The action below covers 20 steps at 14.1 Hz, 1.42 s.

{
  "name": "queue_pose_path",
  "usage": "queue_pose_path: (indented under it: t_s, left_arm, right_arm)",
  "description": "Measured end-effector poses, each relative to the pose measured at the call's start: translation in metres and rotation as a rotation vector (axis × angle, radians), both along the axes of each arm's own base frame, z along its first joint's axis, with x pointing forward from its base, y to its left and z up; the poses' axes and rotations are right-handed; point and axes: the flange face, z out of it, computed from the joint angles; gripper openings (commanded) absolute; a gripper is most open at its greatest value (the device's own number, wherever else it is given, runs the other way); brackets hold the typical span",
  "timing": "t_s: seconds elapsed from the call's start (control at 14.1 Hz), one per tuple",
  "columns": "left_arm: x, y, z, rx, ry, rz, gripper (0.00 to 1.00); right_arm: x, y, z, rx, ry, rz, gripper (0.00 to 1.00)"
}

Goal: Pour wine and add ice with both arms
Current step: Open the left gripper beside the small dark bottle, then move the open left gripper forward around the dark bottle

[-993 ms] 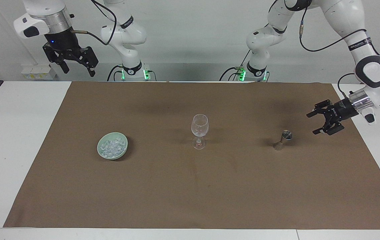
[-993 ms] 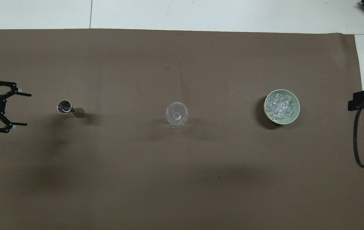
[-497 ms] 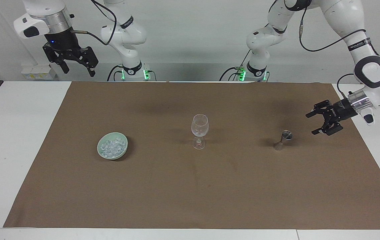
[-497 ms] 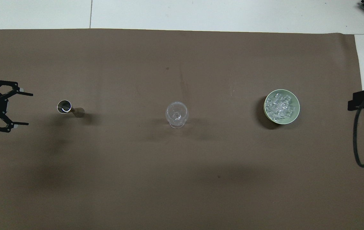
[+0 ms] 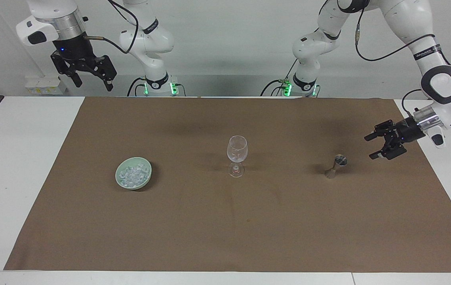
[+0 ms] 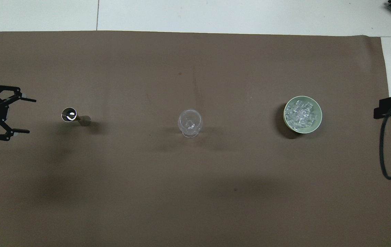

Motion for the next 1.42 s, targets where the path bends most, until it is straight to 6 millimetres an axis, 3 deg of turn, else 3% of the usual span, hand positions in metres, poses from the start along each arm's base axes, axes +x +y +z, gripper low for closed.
queue_pose_path:
  t_s: [0.28,0.43,0.99,1.42]
  left_arm:
    - [0.007,-0.009,-0.006,0.017,0.050,0.103,1.00]
    - [0.008,-0.003,-0.018,0.012,0.076,0.133,1.00]
    - [0.005,0.044,-0.113,-0.128,0.194,0.261,1.00]
    - [0.004,0.027,-0.136,-0.257,0.240,0.287,1.00]
  right_arm:
    - [0.000,0.000,0.000,0.000,0.000,0.000,1.00]
    - [0.000,0.000,0.000,0.000,0.000,0.000,1.00]
    - [0.000,0.000,0.000,0.000,0.000,0.000,1.00]
    - [0.000,0.000,0.000,0.000,0.000,0.000,1.00]
